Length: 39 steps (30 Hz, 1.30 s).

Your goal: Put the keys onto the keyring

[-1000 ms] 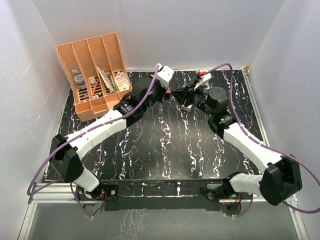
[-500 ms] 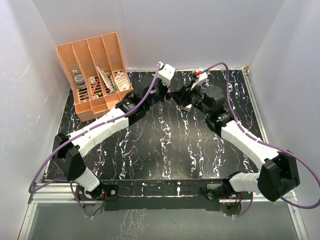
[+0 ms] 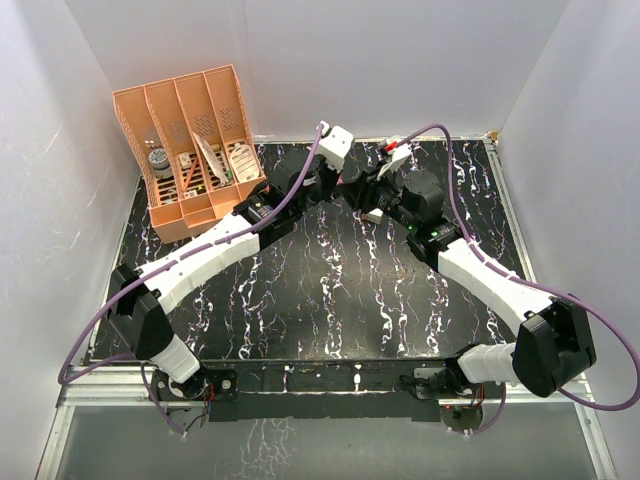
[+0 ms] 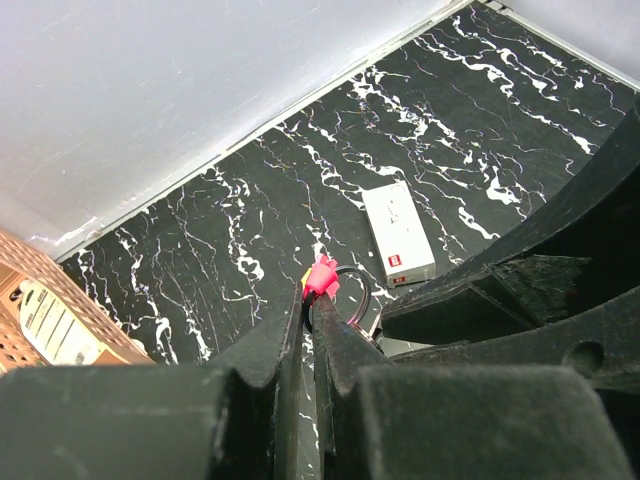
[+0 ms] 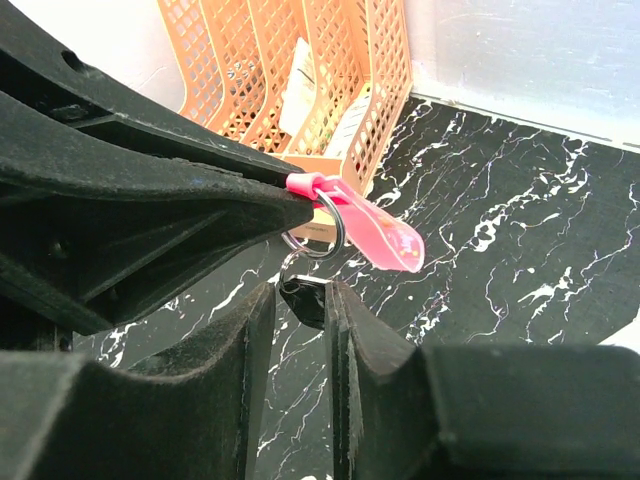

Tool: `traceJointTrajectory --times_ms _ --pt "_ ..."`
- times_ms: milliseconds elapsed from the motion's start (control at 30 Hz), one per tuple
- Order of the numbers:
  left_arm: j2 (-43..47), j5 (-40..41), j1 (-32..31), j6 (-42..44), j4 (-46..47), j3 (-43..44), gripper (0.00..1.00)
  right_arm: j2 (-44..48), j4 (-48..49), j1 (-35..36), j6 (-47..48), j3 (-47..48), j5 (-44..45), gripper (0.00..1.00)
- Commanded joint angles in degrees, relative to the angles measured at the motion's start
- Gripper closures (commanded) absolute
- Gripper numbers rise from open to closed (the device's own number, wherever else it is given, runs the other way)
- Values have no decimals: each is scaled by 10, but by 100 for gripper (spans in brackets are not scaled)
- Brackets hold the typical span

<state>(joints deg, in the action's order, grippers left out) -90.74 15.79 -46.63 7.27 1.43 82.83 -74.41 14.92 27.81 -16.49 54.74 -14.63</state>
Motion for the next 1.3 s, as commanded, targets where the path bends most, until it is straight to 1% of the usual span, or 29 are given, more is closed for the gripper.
traceJointTrajectory --times_ms 0,233,367,533,733,900,1267 --pt "-3 14 -6 -4 -7 29 100 5 36 4 9 29 18 76" --pt "-12 21 -9 -3 -17 40 100 11 43 7 10 24 28 79" --pt "-15 22 -12 -2 -19 43 100 13 44 7 11 24 32 83" --pt "-15 21 -14 0 -23 46 100 11 39 8 13 25 41 92" --pt "-14 22 -16 0 -31 50 100 14 29 8 20 26 55 98" --pt "-12 23 -15 4 -44 54 100 22 18 8 35 24 77 100" --pt "-14 -5 -15 3 -89 80 100 32 21 8 58 14 103 100"
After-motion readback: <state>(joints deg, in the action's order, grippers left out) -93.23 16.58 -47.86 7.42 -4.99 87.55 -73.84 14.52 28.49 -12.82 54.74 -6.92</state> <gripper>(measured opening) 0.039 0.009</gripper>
